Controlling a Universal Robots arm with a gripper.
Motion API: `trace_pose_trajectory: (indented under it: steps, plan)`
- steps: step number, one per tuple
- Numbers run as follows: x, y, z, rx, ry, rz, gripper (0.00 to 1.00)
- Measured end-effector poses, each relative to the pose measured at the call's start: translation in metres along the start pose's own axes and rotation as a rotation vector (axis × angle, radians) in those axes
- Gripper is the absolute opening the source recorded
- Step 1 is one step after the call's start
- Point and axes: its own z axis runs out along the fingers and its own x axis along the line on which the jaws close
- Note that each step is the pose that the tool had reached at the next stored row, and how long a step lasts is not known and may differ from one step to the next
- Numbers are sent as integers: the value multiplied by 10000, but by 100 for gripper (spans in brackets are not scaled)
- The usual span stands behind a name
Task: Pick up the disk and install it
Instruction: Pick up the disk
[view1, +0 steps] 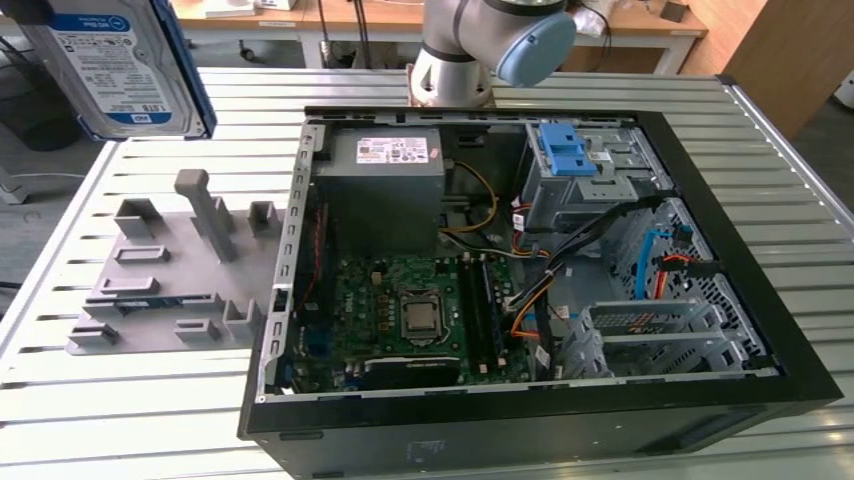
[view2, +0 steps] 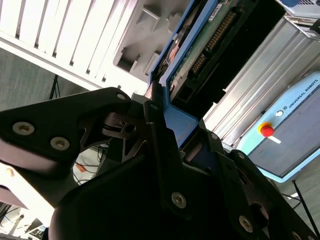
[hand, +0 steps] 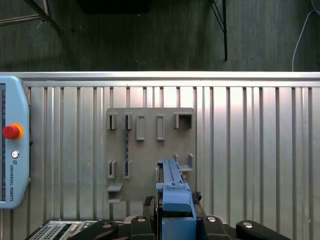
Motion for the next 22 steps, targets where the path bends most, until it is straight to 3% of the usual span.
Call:
trace_pose_trajectory:
  steps: [9, 15, 22]
  plan:
    - [0, -42, 0, 0, 0, 0, 36]
    - [1, -127, 0, 0, 0, 0, 36]
    - [99, -187, -2, -1, 1, 0, 36]
